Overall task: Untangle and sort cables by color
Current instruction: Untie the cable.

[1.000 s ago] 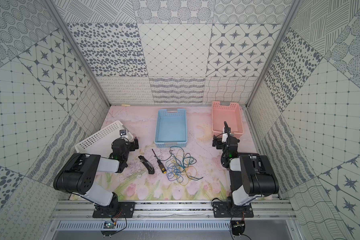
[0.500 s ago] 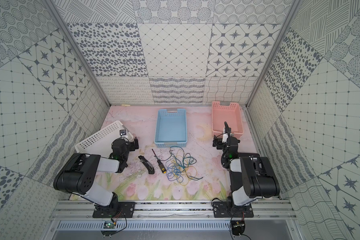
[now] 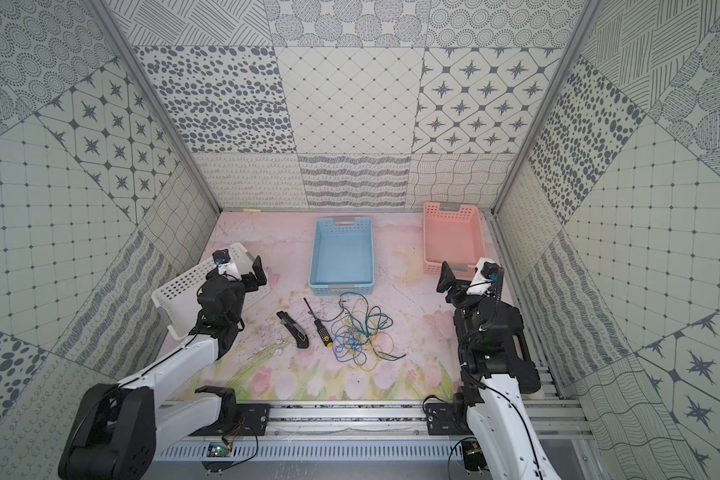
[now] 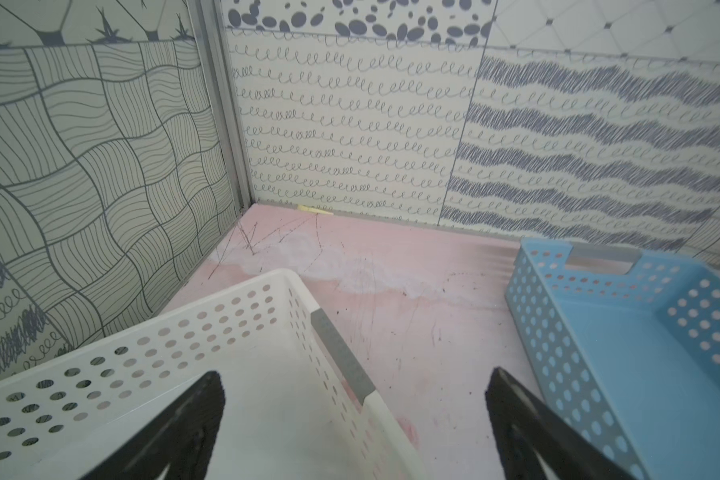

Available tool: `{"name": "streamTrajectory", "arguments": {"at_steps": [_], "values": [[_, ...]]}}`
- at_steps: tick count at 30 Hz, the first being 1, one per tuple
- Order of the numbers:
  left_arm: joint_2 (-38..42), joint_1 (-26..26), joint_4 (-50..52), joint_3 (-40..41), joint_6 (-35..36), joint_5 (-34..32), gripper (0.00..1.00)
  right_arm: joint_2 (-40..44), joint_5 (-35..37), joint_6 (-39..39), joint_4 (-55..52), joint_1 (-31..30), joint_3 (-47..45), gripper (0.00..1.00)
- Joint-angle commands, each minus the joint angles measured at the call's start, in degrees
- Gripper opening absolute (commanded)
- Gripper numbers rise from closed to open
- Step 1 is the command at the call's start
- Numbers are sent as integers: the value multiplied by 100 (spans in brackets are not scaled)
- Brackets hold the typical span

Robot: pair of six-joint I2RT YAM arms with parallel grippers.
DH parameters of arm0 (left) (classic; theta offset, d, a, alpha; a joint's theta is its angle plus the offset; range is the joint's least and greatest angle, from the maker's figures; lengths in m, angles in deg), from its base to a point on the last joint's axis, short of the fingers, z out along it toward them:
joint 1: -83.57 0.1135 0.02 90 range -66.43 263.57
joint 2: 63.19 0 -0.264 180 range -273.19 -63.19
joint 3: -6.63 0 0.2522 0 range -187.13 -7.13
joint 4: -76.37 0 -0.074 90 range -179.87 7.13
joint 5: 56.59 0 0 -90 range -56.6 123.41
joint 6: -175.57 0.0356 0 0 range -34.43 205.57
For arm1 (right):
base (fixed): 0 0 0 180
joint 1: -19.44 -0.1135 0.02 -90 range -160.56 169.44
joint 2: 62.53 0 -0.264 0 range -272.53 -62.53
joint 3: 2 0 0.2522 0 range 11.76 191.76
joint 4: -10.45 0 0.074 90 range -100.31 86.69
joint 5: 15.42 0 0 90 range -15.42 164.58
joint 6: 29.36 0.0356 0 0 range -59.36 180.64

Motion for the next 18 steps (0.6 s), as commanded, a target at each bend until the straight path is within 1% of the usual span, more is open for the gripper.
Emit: {"name": "streamTrajectory", "arguments": {"at_steps": [1,3,5,7,8,9,11,12,14,16,18], "values": [[956,-27,1671,-2,-1893,689,100,193,-753,1357,-268,13,-214,99],[1126,-27,1548,192,-2749,1178,100,67,-1588,1671,82,13,-259,99],[1205,-32,1140,380,-3206,2004,100,-209,-2471,1979,486,12,-264,99],[1164,-27,601,575,-3782,2850,100,-593,-3261,2304,1159,-57,-340,99],[1098,-32,363,637,-4056,3206,100,-764,-3499,2374,1369,-134,-332,99],[970,-28,103,672,-4334,3592,100,-954,-3636,2345,1502,-384,-285,99],[673,-100,-146,635,-4804,4223,99,-1210,-3477,1897,1134,-1104,-46,99],[477,-206,-261,600,-4964,4467,98,-1304,-3159,1528,750,-1637,80,99],[152,-577,-393,532,-5061,4768,96,-1508,-2248,881,107,-2647,325,99],[-67,-1137,-217,458,-4903,4750,96,-1868,-1507,548,-181,-3453,468,99],[-175,-1705,6,468,-4639,4446,96,-2270,-1013,451,-215,-3948,514,99]]}}
